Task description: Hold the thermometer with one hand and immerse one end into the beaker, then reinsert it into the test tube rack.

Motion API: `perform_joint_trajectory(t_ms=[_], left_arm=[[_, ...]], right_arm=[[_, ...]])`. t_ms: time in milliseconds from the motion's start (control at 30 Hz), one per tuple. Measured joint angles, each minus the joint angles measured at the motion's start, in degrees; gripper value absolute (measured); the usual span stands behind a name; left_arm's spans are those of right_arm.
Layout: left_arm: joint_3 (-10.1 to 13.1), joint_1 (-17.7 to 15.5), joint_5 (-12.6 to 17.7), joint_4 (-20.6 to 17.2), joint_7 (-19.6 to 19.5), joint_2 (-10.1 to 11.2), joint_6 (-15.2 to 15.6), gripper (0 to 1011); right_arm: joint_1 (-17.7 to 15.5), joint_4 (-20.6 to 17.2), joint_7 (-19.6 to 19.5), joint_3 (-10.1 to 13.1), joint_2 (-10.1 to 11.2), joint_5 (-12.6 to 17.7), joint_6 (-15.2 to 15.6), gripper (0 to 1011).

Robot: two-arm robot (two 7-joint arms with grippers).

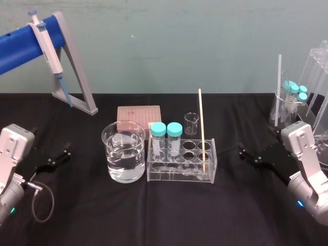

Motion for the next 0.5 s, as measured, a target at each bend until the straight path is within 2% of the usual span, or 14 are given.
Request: perform_joint_trajectory(t_ms=[500], left_arm=[[0.0, 0.0, 0.0, 0.0, 0.0, 0.0, 0.0, 1004]], right_arm=[[0.0, 0.0, 0.0, 0.0, 0.0, 0.0, 0.0, 1003]])
